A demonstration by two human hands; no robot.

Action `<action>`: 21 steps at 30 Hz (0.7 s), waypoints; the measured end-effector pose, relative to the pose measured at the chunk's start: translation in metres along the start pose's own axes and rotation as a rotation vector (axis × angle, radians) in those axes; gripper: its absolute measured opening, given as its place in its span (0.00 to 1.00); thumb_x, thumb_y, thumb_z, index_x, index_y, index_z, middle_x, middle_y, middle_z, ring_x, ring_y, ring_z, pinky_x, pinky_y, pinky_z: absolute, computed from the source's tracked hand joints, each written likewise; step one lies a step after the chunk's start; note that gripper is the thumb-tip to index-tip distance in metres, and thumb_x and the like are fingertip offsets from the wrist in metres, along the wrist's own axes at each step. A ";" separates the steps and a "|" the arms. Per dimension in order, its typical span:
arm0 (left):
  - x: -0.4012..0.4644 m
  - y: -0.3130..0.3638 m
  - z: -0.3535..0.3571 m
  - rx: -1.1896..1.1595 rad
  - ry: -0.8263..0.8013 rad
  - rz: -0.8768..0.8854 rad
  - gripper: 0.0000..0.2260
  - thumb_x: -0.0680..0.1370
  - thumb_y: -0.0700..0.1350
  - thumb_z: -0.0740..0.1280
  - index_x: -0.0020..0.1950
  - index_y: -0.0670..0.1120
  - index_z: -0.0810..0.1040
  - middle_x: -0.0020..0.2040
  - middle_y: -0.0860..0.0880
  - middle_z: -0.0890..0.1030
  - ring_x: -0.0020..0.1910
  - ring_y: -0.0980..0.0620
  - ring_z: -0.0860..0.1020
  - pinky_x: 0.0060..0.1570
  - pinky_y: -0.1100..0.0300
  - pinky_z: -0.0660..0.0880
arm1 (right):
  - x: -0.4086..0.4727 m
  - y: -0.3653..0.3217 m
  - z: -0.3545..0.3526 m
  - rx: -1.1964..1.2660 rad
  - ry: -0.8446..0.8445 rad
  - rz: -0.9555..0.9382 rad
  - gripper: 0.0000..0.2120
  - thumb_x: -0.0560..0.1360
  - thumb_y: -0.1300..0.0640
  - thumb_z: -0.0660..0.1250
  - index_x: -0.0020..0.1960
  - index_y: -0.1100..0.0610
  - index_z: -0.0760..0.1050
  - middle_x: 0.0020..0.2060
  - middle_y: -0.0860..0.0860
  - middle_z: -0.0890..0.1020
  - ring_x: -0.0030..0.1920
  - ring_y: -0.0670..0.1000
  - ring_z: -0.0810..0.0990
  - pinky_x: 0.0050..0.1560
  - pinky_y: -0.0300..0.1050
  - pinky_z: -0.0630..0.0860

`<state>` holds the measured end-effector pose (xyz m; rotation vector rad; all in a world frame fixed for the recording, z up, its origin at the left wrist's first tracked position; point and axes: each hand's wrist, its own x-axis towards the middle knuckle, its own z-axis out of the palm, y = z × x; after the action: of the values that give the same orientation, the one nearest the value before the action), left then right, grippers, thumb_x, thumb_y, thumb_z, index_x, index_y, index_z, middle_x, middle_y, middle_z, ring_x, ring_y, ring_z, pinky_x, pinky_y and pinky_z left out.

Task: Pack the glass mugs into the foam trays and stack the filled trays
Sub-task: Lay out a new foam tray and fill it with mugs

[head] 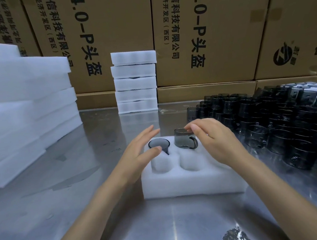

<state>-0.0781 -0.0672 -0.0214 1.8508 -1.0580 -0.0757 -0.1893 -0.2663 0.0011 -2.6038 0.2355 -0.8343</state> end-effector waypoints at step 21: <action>0.002 0.026 0.021 0.539 -0.309 0.160 0.31 0.73 0.60 0.52 0.76 0.59 0.51 0.74 0.67 0.48 0.73 0.68 0.43 0.70 0.64 0.38 | -0.007 0.004 0.003 -0.101 -0.376 0.015 0.20 0.82 0.49 0.52 0.72 0.36 0.58 0.73 0.33 0.57 0.74 0.37 0.50 0.66 0.41 0.55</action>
<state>-0.1033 -0.0879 -0.0120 2.2721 -1.5527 0.0231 -0.1934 -0.2671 -0.0065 -2.7856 0.1929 -0.3218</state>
